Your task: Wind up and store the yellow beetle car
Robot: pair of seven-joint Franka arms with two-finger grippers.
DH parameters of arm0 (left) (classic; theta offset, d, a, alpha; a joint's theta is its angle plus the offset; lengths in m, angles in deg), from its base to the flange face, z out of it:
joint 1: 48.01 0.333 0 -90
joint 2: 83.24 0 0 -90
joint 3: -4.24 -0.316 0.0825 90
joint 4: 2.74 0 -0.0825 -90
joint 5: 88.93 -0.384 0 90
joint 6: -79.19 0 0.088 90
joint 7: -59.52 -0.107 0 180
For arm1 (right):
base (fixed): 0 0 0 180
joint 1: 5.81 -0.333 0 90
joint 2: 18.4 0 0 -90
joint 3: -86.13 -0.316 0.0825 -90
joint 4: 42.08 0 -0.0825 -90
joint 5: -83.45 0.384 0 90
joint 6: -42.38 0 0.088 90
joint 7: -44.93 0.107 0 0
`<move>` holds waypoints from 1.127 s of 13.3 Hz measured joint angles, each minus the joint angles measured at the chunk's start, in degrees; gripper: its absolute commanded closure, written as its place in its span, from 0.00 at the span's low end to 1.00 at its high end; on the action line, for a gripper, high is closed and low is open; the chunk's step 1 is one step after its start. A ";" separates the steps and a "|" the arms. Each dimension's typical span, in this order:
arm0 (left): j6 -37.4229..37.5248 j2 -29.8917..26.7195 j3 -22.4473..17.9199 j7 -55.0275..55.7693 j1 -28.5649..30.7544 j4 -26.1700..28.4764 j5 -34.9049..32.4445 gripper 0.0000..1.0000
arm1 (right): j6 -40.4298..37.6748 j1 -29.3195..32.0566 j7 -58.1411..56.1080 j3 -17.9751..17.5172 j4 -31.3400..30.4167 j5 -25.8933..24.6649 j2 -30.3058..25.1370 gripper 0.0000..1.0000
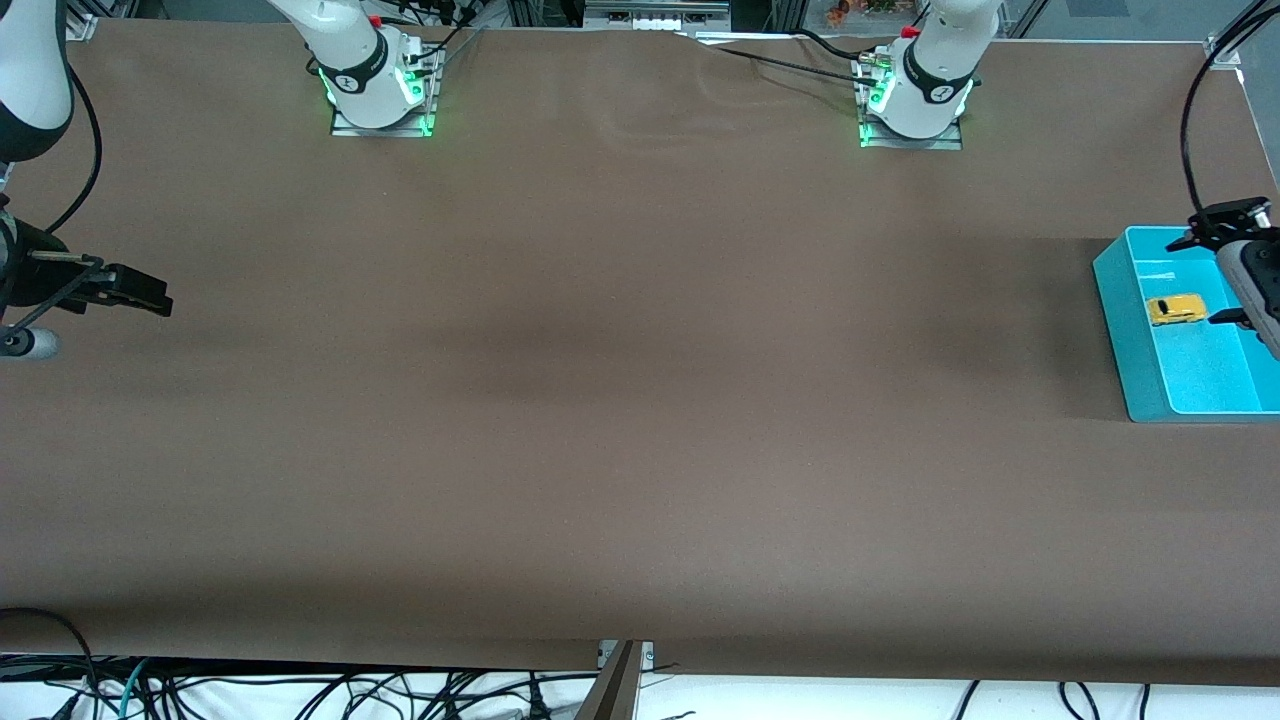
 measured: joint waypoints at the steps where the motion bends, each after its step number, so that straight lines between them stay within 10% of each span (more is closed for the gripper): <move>1: 0.17 -0.72 0.01 2.74 -0.99 -0.06 0.29 0.00 | 0.00 0.00 0.00 0.00 0.00 0.00 -0.11 0.00; 6: 0.35 -11.37 -24.95 22.57 -28.97 5.34 9.11 0.00 | 0.00 -0.04 0.00 -0.06 0.06 0.00 -0.29 0.00; 15: -15.32 -22.91 -35.69 43.23 -37.41 20.47 10.63 0.00 | 0.00 -0.06 0.00 -0.08 0.10 0.00 -0.33 0.00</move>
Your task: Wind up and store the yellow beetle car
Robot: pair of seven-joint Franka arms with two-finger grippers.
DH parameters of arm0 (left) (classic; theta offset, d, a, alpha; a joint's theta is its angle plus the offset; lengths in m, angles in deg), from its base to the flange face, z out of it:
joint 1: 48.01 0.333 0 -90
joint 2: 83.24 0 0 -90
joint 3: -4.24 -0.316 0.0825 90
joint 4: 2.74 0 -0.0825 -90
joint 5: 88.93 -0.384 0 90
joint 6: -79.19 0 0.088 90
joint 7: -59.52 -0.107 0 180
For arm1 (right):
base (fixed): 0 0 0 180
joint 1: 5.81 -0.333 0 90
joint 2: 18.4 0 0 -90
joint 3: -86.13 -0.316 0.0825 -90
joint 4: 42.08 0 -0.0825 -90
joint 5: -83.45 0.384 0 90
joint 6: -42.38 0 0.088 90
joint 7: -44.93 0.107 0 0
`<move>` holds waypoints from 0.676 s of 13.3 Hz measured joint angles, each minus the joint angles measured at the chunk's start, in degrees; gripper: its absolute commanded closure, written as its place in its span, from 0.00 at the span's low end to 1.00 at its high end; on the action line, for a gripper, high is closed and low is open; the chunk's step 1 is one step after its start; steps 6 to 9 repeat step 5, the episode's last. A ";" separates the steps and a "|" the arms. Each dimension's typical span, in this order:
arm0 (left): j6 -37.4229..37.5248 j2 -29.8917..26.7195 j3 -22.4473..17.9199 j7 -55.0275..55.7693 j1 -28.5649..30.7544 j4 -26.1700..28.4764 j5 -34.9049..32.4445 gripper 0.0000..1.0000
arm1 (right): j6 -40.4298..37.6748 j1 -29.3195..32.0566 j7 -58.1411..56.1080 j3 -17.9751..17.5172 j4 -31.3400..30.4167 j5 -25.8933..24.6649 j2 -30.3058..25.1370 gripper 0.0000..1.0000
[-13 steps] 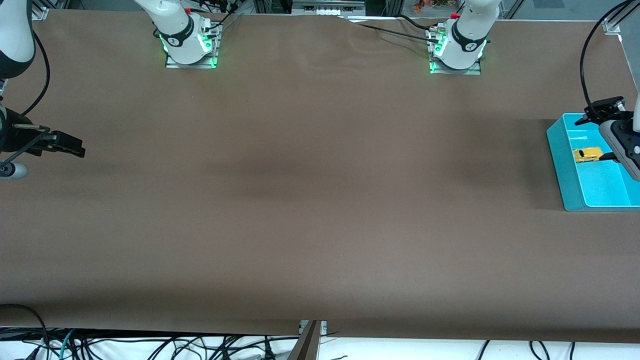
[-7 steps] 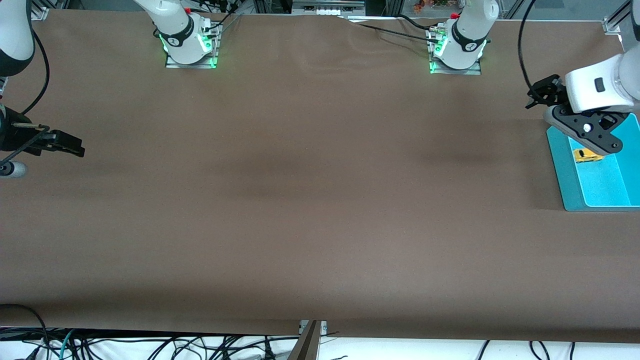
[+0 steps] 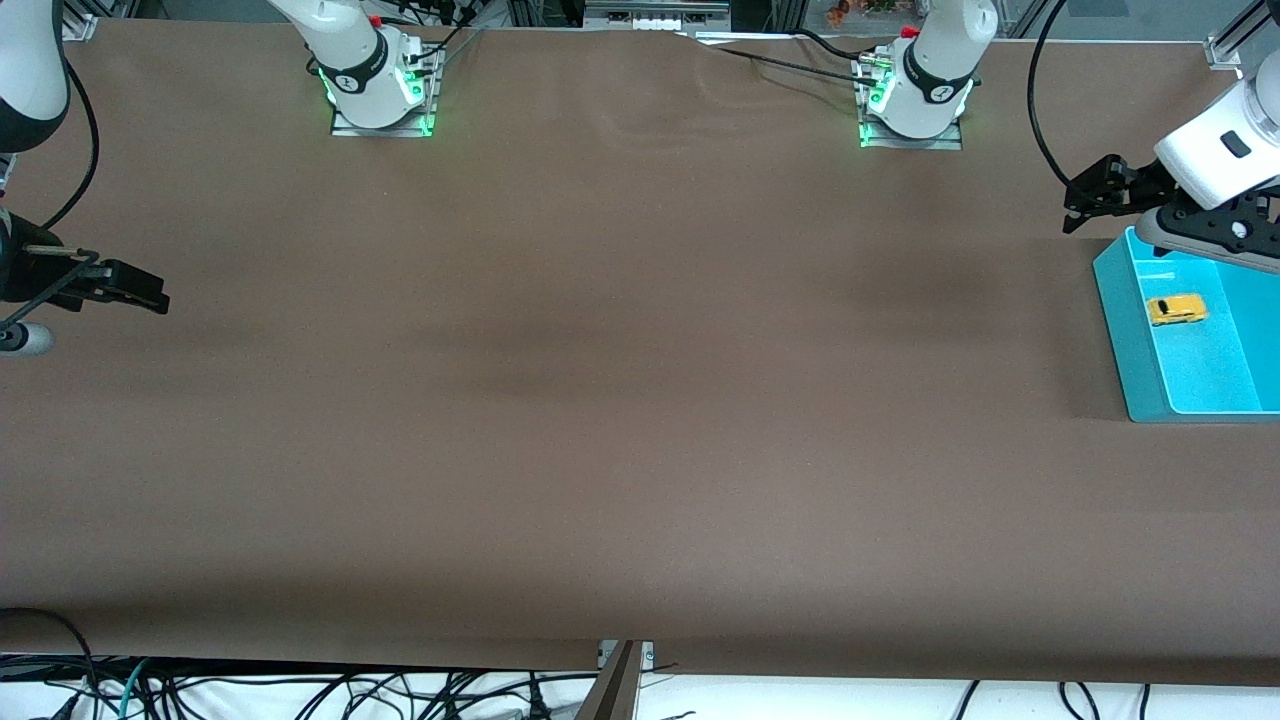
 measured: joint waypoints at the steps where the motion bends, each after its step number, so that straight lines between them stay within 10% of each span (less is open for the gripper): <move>1: -0.09 0.00 -0.05 0.83 -0.18 0.16 0.02 0.00 | 0.00 0.00 0.00 0.00 0.00 0.00 0.00 0.00; 9: -0.17 0.00 -1.30 2.67 -0.60 0.29 0.02 0.00 | 0.00 0.01 0.00 0.00 0.00 0.00 0.00 0.00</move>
